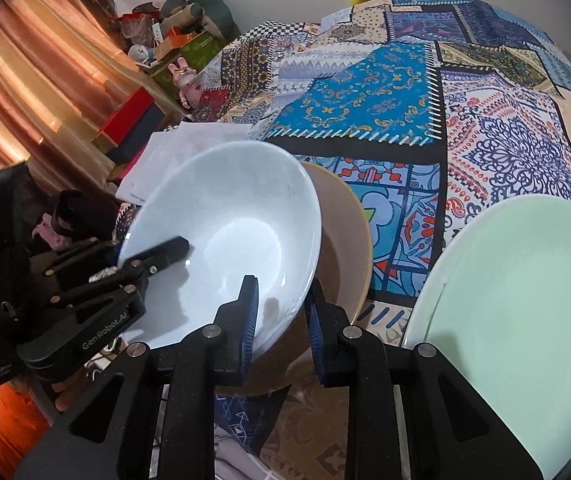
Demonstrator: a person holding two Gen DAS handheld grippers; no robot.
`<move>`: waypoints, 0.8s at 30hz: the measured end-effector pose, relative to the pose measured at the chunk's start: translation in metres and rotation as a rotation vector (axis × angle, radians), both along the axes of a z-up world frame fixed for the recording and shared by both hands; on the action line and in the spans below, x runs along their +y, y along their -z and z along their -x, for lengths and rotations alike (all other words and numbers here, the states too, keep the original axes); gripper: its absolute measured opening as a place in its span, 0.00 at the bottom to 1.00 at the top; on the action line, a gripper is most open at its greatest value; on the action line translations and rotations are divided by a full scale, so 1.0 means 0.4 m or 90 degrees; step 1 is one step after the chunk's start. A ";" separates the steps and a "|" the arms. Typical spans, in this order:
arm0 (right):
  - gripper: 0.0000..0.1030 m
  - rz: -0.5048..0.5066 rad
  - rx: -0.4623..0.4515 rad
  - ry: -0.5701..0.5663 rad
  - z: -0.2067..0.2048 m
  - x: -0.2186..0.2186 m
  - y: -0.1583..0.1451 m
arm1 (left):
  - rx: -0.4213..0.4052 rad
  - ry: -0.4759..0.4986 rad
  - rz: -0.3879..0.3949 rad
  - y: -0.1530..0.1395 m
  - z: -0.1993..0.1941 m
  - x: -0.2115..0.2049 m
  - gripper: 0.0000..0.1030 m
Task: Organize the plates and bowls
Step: 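Carry the white bowl with both tools over the mauve bowl, then lower the white bowl into the mauve bowl and open both tools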
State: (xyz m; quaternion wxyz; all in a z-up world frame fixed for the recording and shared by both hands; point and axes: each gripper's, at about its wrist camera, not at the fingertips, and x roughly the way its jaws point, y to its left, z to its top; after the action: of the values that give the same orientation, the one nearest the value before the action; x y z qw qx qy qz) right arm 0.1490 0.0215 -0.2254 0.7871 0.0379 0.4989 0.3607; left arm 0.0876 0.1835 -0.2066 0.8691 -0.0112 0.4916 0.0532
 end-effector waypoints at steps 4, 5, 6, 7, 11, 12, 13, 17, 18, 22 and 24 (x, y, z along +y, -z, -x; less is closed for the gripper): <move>0.21 0.017 -0.020 0.001 0.000 0.006 -0.003 | -0.004 -0.002 -0.005 0.011 -0.007 -0.006 0.20; 0.21 0.020 -0.024 0.001 0.000 0.006 -0.004 | -0.003 -0.003 -0.006 0.013 -0.008 -0.008 0.21; 0.21 0.025 -0.030 0.000 0.001 0.005 -0.005 | -0.001 -0.003 -0.005 0.016 -0.011 -0.009 0.21; 0.21 0.028 -0.035 0.000 0.001 0.004 -0.007 | 0.001 -0.002 -0.003 0.019 -0.012 -0.010 0.23; 0.24 0.043 -0.062 0.009 0.000 -0.007 -0.024 | 0.015 0.001 -0.007 0.037 -0.016 -0.012 0.25; 0.25 0.040 -0.065 0.009 -0.002 -0.011 -0.028 | 0.015 0.002 -0.003 0.040 -0.015 -0.011 0.26; 0.25 0.040 -0.065 0.007 -0.005 -0.014 -0.031 | 0.013 0.001 -0.002 0.042 -0.013 -0.011 0.26; 0.28 0.051 -0.067 -0.006 0.000 -0.017 -0.036 | 0.012 -0.002 0.001 0.040 -0.012 -0.012 0.26; 0.28 0.053 -0.069 -0.010 0.002 -0.018 -0.038 | 0.013 -0.001 0.002 0.038 -0.010 -0.012 0.26; 0.45 0.065 -0.107 0.015 0.013 -0.051 -0.060 | -0.001 -0.006 -0.008 0.014 0.008 -0.012 0.26; 0.46 0.061 -0.112 0.020 0.012 -0.066 -0.071 | -0.013 -0.011 -0.011 -0.005 0.020 -0.008 0.26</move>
State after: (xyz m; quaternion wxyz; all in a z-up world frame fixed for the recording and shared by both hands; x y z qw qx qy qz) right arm 0.1442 -0.0048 -0.1971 0.8343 -0.0239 0.4438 0.3262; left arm 0.0795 0.1801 -0.2046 0.8737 -0.0082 0.4820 0.0650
